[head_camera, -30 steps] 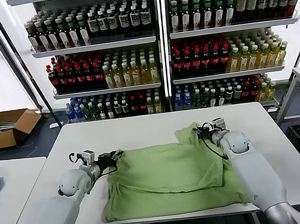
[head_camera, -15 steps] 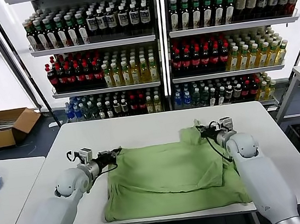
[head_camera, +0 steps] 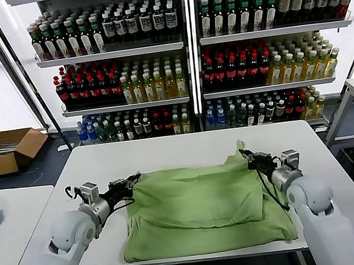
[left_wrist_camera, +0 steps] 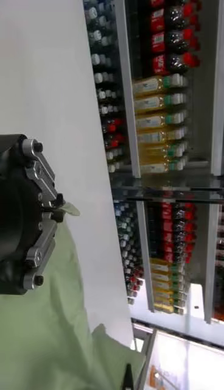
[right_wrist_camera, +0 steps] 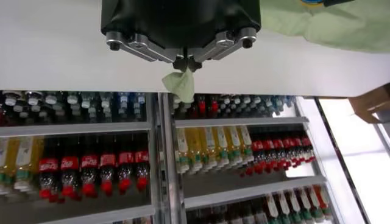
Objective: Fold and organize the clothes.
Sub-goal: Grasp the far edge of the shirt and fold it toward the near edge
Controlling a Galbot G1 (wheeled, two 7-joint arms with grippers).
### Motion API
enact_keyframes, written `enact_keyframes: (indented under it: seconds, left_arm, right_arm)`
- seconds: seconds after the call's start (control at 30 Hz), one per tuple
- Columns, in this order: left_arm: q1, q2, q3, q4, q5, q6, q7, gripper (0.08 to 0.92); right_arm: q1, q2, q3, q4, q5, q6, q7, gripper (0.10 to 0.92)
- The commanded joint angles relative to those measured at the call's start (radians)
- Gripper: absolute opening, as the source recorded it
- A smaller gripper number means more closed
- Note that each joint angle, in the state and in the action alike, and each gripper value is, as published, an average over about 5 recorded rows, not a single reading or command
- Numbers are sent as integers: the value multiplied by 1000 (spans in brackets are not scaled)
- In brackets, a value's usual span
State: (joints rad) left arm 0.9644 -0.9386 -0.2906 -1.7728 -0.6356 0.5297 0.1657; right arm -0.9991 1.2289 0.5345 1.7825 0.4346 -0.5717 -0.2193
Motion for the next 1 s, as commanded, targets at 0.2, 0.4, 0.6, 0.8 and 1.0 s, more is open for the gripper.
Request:
enact_keyframes:
  seconds: [0.2,0.4,0.6,0.8,1.0]
  left_arm:
    - [421,13,-187,-268,44,22,-1,102]
    - [569,-20,-206,-303,158,12,27,102]
    - [595,-38,-237,-323,218,31,-8,140]
    - [594,-40,-312,-355,174,30,-76,305]
    - [591,-139,-255,-363,150,-79,-375,478]
  right_arm:
    - [-525,30,184,338,-67,59,-22,106]
    - [-610,46,200,335,-123,95,-31,119]
    - [-597,28,227,307,-144,166,-44,250]
    - [-609,-6,353,281,-129,296,-94,423]
    - [-676,-1,467,252,-50,445,-133,596]
